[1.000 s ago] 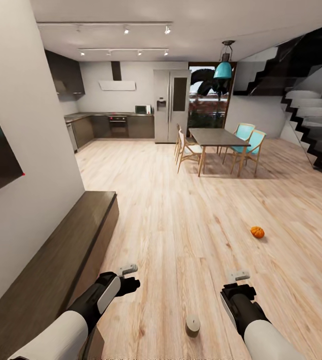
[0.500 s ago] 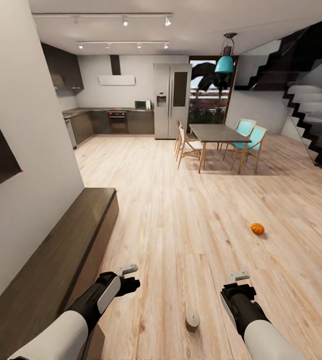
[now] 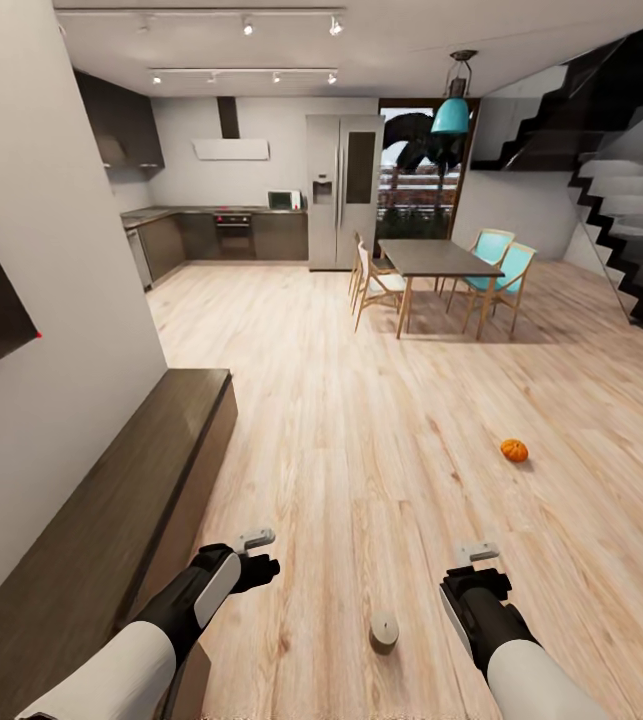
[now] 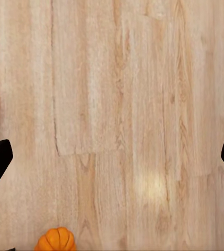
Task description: Place each of the two pumpkins and all three candles from the living room inside a cabinet in the living room (use any cabinet), then make sure every cabinet is closed, and position the cauldron so it is next to a table in the living room.
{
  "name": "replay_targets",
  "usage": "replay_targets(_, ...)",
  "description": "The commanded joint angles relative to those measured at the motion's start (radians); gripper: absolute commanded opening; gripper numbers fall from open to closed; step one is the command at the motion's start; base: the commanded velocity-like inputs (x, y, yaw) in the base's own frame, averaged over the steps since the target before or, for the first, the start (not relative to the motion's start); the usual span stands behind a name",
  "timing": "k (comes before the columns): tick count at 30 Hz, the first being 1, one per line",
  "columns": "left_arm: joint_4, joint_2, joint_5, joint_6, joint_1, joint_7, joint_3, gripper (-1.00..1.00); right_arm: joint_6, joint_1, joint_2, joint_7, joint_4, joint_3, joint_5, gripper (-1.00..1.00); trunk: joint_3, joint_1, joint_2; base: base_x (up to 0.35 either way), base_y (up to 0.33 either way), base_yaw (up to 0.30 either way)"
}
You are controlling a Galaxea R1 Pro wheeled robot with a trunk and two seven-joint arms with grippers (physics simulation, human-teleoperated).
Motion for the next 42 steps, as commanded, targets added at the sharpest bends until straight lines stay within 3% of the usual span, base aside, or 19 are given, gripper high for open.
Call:
replay_targets(1,0.000,0.000,0.000,0.000,0.000,0.000,0.000,1.00,0.000,0.000,0.000,0.000,0.000,0.000,0.000,1.00,-0.002,0.000,0.000,0.000,0.000,0.000)
replay_targets(29,-0.005,0.001,0.003,-0.003,-0.001,-0.004,0.000,1.00,0.001,0.000,0.001,0.004,0.000,0.001,0.001,1.00,-0.047,0.000,0.000,0.000,0.000,0.000)
replay_targets(33,-0.010,0.003,0.005,-0.052,0.000,-0.010,0.001,1.00,0.001,0.000,0.002,0.005,-0.008,0.002,0.002,1.00,-0.050,0.000,0.000,0.000,0.000,0.000)
replay_targets(42,-0.012,0.003,0.005,-0.063,0.000,-0.011,0.002,1.00,0.001,0.000,0.001,0.005,-0.011,0.003,0.002,1.00,-0.051,0.000,0.000,0.000,0.000,0.169)
